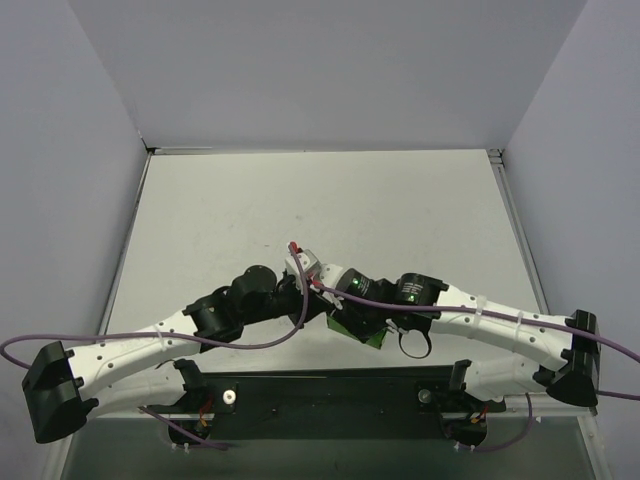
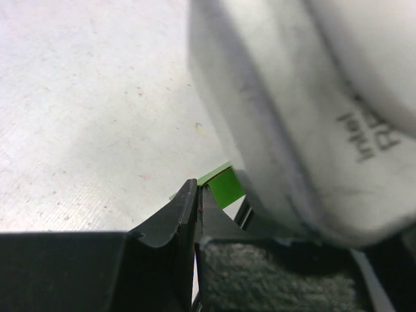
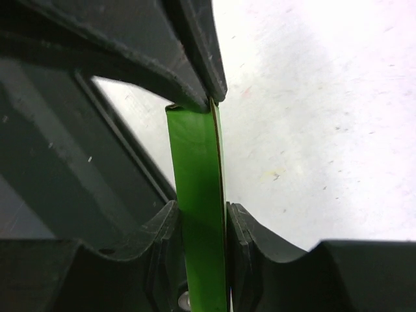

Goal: Fold the paper box

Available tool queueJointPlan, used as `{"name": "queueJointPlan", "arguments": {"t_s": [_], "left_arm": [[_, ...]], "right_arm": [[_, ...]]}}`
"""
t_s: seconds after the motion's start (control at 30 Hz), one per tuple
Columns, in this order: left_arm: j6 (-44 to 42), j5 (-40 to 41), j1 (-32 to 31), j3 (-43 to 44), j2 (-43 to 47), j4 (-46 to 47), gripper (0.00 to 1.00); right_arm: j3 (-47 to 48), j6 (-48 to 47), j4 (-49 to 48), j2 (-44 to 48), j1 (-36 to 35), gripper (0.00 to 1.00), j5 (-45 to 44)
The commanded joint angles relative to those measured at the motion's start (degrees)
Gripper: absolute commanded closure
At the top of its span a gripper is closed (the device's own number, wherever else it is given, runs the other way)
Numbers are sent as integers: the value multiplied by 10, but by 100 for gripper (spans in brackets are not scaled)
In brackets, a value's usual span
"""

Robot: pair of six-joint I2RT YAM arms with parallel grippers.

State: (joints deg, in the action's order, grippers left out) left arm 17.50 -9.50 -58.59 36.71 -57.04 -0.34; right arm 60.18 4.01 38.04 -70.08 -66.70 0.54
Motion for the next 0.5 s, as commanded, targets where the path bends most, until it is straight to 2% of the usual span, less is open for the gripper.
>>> {"name": "queueJointPlan", "arguments": {"t_s": [0.0,0.47], "left_arm": [[85,54,-22,-8,1,-8,95],[175,120,-27,-60,23,63,96]], "right_arm": [[28,25,-11,-37,-19,83,-197],[41,58,-25,-54,-28,83,-230]]}}
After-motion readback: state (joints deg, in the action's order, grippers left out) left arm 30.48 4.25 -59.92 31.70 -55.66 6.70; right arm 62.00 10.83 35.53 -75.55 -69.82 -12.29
